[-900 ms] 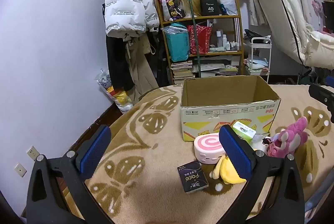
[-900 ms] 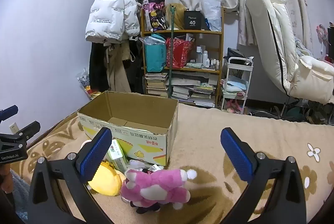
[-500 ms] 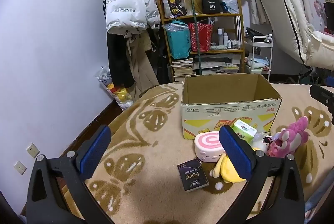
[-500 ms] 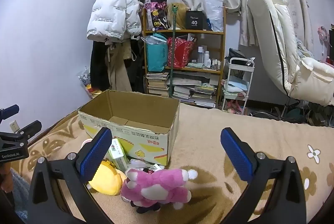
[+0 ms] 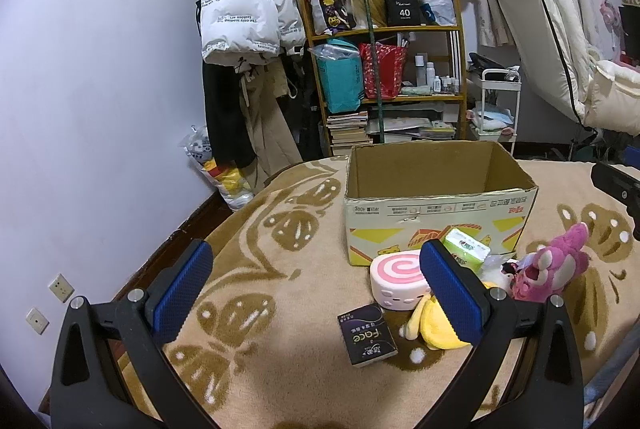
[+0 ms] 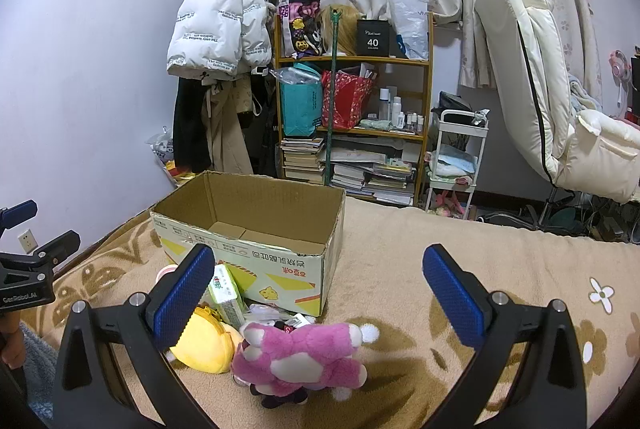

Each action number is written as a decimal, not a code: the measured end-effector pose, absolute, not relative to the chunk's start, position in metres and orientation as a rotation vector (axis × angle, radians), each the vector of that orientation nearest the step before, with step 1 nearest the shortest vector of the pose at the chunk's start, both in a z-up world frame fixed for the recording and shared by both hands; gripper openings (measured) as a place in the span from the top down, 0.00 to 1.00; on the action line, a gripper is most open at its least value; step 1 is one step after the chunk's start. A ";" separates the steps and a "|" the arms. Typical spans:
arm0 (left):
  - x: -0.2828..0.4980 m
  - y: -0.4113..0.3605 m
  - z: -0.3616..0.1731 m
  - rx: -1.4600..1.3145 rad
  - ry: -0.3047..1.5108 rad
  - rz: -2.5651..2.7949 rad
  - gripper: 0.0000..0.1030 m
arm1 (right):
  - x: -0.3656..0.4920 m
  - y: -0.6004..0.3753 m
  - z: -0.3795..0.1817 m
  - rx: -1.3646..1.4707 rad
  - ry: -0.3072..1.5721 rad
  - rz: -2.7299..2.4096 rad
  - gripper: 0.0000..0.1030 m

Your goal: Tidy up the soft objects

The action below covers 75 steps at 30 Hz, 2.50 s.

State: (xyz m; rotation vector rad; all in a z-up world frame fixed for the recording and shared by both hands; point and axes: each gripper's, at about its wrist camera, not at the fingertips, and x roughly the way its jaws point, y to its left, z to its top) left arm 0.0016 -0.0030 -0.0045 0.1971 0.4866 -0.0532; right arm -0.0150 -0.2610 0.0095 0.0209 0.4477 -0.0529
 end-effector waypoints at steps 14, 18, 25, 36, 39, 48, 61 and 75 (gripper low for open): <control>0.002 -0.003 -0.005 0.195 0.488 -0.052 0.01 | -0.015 -0.262 0.009 0.019 0.449 -0.052 0.00; 0.002 -0.002 -0.005 0.195 0.489 -0.051 0.01 | -0.015 -0.262 0.009 0.019 0.450 -0.053 0.00; 0.002 -0.002 -0.005 0.196 0.490 -0.051 0.01 | -0.015 -0.262 0.009 0.019 0.450 -0.054 0.00; 0.003 -0.002 -0.005 0.197 0.491 -0.052 0.01 | -0.015 -0.263 0.009 0.019 0.453 -0.053 0.00; 0.003 -0.002 -0.005 0.197 0.492 -0.052 0.01 | -0.015 -0.263 0.009 0.019 0.452 -0.054 0.00; 0.003 -0.003 -0.005 0.196 0.493 -0.052 0.01 | -0.015 -0.263 0.010 0.018 0.454 -0.053 0.00; 0.003 -0.002 -0.005 0.198 0.494 -0.051 0.01 | -0.014 -0.261 0.011 0.018 0.456 -0.054 0.00; 0.003 -0.002 -0.008 0.195 0.505 -0.043 0.01 | -0.011 -0.261 0.015 0.011 0.464 -0.076 0.00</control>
